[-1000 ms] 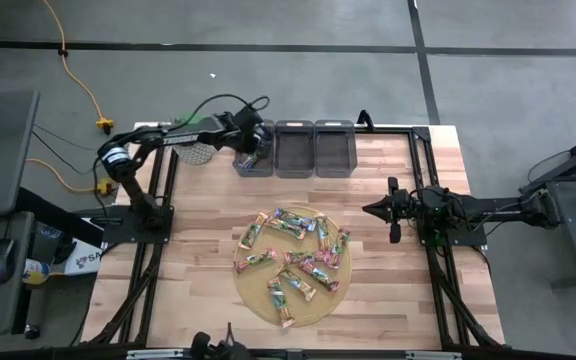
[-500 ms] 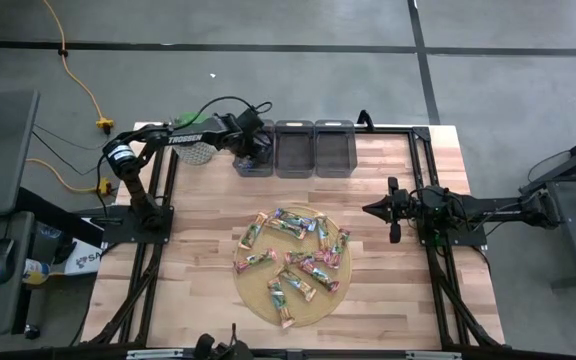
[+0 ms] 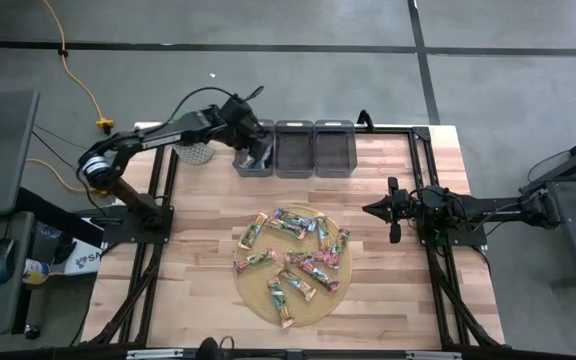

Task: Pick and place Granola Bars by type
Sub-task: Put the blue granola bar into the left black bin

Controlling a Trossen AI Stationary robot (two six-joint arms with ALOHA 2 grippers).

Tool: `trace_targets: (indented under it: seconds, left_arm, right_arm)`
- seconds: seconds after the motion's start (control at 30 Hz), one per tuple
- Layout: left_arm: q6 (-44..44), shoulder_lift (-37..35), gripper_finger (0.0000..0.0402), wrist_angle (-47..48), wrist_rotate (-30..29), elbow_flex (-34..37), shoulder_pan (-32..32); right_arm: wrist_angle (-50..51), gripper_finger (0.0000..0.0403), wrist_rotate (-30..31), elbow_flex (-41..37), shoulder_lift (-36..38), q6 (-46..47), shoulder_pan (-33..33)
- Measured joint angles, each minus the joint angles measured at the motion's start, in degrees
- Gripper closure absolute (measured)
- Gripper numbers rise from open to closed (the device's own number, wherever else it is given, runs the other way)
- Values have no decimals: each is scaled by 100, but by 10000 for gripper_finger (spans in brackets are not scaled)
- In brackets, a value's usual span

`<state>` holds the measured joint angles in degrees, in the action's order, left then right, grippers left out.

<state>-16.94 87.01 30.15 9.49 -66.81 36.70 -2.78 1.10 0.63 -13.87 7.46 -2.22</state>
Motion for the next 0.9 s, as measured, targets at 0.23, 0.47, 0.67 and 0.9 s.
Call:
trace_targets:
  seconds: [0.23,0.47,0.67,0.9]
  left_arm:
    - [961,-318,181,119,1872,0,-570]
    - [2388,-322,181,533,1105,2,-1941]
    - [2218,-382,181,620,510,2,-2863]
    - [1662,-861,181,320,351,2,-3465]
  right_arm:
    - [1,403,-2,1,0,-1,-1]
    - [2,403,-2,2,0,-1,-1]
    - [0,403,0,2,0,-2,-2]
    - [0,403,-2,2,0,0,0]
